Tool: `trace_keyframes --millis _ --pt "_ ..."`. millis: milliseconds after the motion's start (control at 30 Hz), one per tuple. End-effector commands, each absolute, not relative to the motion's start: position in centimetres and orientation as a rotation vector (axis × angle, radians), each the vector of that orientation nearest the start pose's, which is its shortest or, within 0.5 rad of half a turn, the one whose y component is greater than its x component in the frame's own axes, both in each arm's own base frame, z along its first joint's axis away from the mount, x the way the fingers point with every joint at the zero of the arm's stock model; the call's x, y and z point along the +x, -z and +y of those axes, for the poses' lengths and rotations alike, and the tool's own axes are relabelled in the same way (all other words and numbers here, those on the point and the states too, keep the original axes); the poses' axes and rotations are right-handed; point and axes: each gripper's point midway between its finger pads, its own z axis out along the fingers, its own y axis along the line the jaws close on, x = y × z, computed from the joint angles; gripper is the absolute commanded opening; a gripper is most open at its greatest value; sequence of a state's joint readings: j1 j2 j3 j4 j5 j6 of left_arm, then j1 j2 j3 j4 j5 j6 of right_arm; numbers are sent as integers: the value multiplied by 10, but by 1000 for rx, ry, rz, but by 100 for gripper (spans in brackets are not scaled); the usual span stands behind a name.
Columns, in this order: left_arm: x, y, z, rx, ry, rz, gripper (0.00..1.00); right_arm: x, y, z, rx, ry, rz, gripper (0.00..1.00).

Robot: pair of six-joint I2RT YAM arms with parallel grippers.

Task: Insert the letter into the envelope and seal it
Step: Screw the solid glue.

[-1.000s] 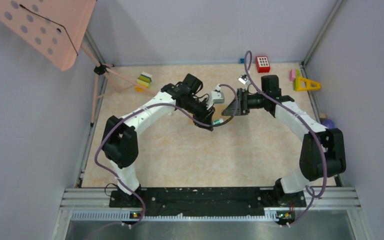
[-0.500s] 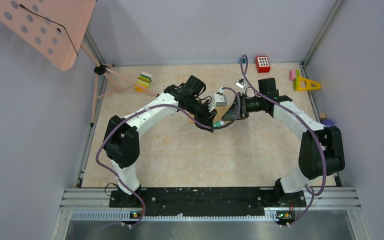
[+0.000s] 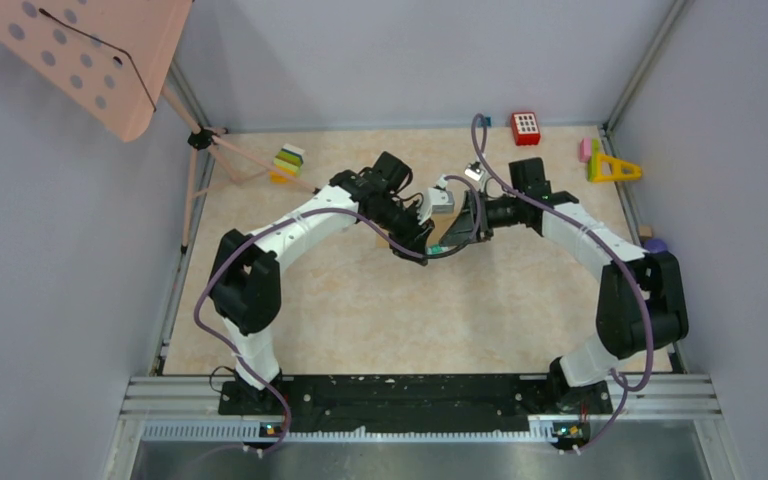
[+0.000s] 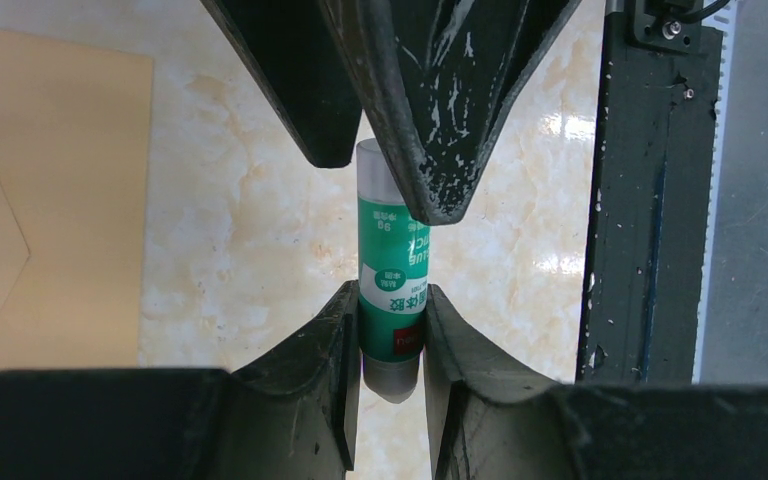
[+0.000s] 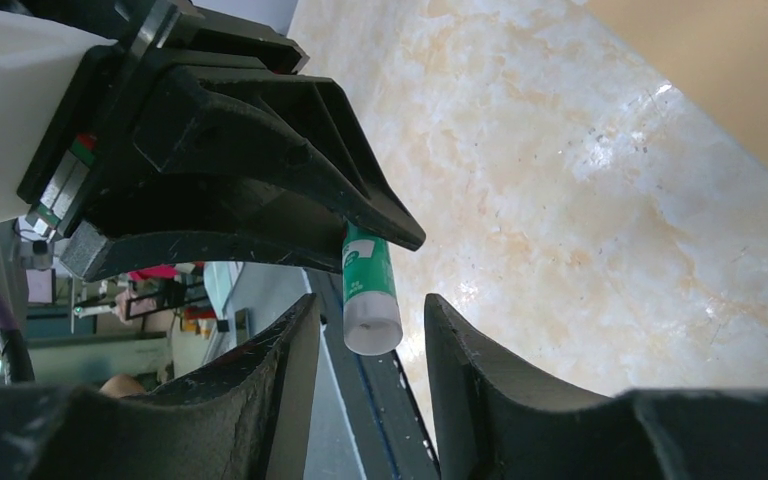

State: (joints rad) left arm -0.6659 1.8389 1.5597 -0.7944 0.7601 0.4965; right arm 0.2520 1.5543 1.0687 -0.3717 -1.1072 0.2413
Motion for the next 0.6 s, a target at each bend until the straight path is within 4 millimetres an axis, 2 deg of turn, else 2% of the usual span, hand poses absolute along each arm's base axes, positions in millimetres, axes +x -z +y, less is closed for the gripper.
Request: trace_keyframes --millis 0,233,367,433,567 --pt "263 -165 -345 1600 1051 1907 16 276 -185 242 -591 -1543 2244 41" --pt "264 -163 -344 1603 1042 1909 15 276 -182 240 -599 -1512 2258 37" --pt "264 -163 -343 1602 1042 1908 15 275 -183 240 -604 -1513 2254 24" --pt "264 -163 -343 1601 1043 1909 16 276 -185 240 -609 -1511 2246 12" --pt "263 -162 -344 1596 1050 1916 35 274 -188 241 -623 -1529 2229 1"
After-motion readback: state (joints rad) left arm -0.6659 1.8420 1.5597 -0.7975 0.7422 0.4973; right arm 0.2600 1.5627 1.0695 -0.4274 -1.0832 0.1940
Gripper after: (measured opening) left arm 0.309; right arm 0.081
